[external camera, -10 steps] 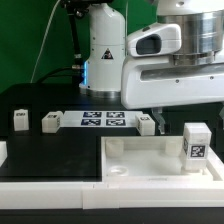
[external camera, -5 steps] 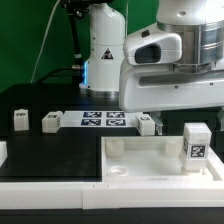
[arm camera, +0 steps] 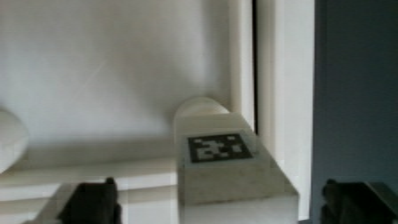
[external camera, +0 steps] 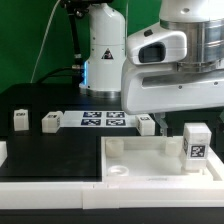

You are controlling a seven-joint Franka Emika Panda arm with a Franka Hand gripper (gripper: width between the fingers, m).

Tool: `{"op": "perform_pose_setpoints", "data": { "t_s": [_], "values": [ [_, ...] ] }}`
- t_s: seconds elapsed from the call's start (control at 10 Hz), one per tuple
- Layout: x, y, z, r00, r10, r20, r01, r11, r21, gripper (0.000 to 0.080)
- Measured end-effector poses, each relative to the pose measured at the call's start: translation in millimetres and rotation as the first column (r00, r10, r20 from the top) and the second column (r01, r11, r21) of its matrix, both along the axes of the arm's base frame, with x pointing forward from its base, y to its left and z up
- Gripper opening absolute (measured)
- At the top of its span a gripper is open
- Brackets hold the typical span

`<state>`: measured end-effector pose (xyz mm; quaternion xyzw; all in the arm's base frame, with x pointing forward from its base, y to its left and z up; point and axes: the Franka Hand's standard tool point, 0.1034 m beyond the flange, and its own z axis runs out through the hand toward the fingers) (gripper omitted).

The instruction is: Assemble one leg

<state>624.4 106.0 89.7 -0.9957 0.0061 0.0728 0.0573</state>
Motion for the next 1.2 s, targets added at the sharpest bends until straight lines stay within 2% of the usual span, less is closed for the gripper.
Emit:
{"op": "perform_pose_setpoints", "data": {
  "t_s": [0.1, 0.2, 0.3, 0.6, 0.7, 0.8, 0.9, 1.1, 1.2],
  "values": [
    [0.0, 0.0, 0.0, 1.0, 0.0, 0.0, 0.0, 1.0, 0.0, 0.0396],
    [0.0, -0.1, 0.0, 1.0, 0.0, 0.0, 0.0, 1.0, 0.0, 0.0396],
    [0.0, -0.1, 0.0, 1.0, 0.0, 0.0, 0.0, 1.0, 0.0, 0.029],
    [0.0, 0.3, 0.0, 0.999, -0.053, -0.006, 0.053, 0.999, -0.005, 0.029],
    [-0.3, 1.1, -0.6, 0.989, -0.147, -0.015, 0.147, 0.989, -0.013, 0.029],
    [0.7, 1.3, -0.7, 0.931, -0.364, -0.024, 0.363, 0.931, -0.035, 0.029],
    [1.3, 2.4, -0.7, 0.9, -0.436, -0.023, 0.435, 0.899, -0.046, 0.0291],
    [3.0, 3.9, -1.0, 0.769, -0.638, -0.025, 0.635, 0.768, -0.08, 0.0291],
    [3.1, 6.8, -1.0, 0.667, -0.744, -0.026, 0.739, 0.666, -0.104, 0.0291]
  ]
}}
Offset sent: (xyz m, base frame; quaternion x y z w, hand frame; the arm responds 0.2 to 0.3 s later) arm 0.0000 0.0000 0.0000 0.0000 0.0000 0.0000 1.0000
